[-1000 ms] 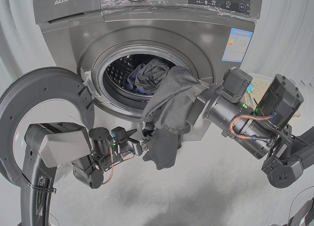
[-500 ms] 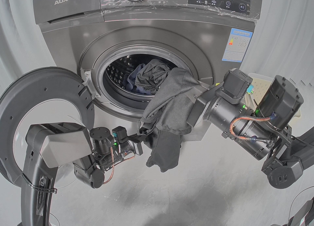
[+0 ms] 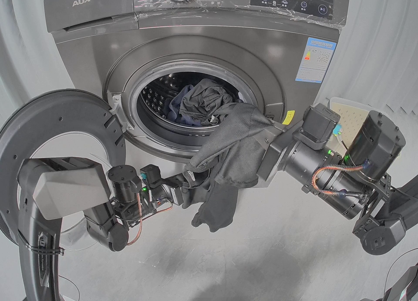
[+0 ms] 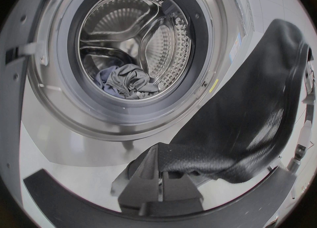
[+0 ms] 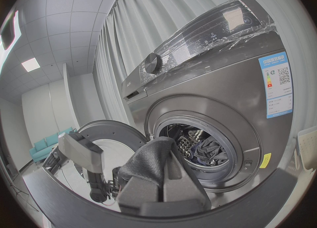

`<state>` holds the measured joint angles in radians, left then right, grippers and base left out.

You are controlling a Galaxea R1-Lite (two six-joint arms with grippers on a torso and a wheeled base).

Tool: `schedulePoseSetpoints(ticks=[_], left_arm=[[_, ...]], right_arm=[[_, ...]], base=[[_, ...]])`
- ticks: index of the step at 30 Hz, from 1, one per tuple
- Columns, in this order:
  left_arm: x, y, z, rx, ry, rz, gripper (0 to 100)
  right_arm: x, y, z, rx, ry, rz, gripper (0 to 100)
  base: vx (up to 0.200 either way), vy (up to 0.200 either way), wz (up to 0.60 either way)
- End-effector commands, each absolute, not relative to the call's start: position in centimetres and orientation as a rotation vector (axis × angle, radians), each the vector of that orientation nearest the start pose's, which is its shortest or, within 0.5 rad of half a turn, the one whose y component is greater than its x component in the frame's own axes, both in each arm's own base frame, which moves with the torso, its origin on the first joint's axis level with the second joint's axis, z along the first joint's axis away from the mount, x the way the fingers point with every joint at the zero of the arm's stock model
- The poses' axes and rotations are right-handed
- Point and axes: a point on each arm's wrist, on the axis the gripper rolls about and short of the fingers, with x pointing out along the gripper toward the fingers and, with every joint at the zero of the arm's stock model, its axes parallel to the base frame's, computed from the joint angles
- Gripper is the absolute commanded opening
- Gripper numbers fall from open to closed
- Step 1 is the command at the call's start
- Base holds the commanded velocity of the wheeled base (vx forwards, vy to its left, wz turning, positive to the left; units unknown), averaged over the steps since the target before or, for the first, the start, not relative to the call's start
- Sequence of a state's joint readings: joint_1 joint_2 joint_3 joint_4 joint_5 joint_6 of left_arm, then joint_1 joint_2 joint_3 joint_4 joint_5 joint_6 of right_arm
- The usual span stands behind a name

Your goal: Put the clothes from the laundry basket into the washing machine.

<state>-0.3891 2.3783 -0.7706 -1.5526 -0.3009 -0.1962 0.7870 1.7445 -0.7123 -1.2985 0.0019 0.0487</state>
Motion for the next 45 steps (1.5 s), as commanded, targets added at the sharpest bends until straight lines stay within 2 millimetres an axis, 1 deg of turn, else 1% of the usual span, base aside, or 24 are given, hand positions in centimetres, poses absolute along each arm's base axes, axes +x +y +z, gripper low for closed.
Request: schedulePoseSetpoints(ticks=[1,2,4,7,8,11,15,18,20,21,22,25,28,30,36,43,45], left_arm=[[32.9,-13.8,7.4,-0.192,0.046,-0.682,0],[31.8,-13.3,8.9,-0.196,0.025,-0.685,0],[30.7,-12.7,10.3,-0.198,0.001,-0.685,0],[29.3,-11.8,11.8,-0.202,-0.025,-0.679,0],[29.0,-11.6,12.2,-0.201,-0.034,-0.677,0],[27.2,-10.6,13.9,-0.203,-0.074,-0.677,0],[26.9,-9.9,15.7,-0.209,-0.139,-0.662,0],[26.8,-9.0,18.5,-0.219,-0.246,-0.644,0],[26.3,-8.5,19.9,-0.246,-0.293,-0.644,0],[26.3,-8.5,20.1,-0.247,-0.297,-0.645,0],[25.9,-8.4,20.8,-0.264,-0.319,-0.653,0],[25.3,-8.3,21.6,-0.277,-0.342,-0.665,0],[25.2,-8.3,21.7,-0.276,-0.349,-0.665,0],[25.0,-8.3,22.0,-0.276,-0.358,-0.670,0],[25.0,-8.1,22.1,-0.274,-0.363,-0.661,0],[24.9,-8.0,21.8,-0.270,-0.352,-0.656,0],[24.9,-8.0,21.8,-0.270,-0.354,-0.656,0]], right_arm=[[21.6,20.4,20.2,0.142,-0.207,0.765,0],[21.5,19.8,19.9,0.150,-0.207,0.757,0],[21.0,19.2,19.8,0.168,-0.212,0.757,0],[20.6,18.4,19.4,0.201,-0.194,0.752,0],[20.7,18.2,19.4,0.209,-0.192,0.747,0],[21.5,17.1,19.5,0.218,-0.197,0.702,0],[22.6,15.8,19.5,0.216,-0.200,0.662,0],[23.3,14.9,19.1,0.207,-0.190,0.631,0],[23.6,14.5,19.1,0.205,-0.190,0.619,0],[23.6,14.5,19.0,0.205,-0.188,0.619,0],[23.7,14.5,18.9,0.204,-0.184,0.617,0],[24.0,14.7,18.4,0.202,-0.168,0.615,0],[24.4,14.8,18.0,0.201,-0.168,0.605,0],[25.6,14.6,17.2,0.198,-0.174,0.570,0],[27.3,13.7,16.0,0.190,-0.188,0.515,0],[27.2,13.4,16.4,0.187,-0.201,0.511,0],[27.1,13.4,17.0,0.189,-0.220,0.513,0]], base=[[0.000,0.000,0.00],[0.000,0.000,0.00],[0.000,0.000,0.00],[0.000,0.000,0.00],[0.000,0.000,0.00],[0.000,0.000,0.00],[0.000,0.000,0.00],[0.000,0.000,0.00],[0.000,0.000,0.00],[0.000,0.000,0.00],[0.000,0.000,0.00],[0.000,0.000,0.00],[0.000,0.000,0.00],[0.000,0.000,0.00],[0.000,0.000,0.00],[0.000,0.000,0.00],[0.000,0.000,0.00]])
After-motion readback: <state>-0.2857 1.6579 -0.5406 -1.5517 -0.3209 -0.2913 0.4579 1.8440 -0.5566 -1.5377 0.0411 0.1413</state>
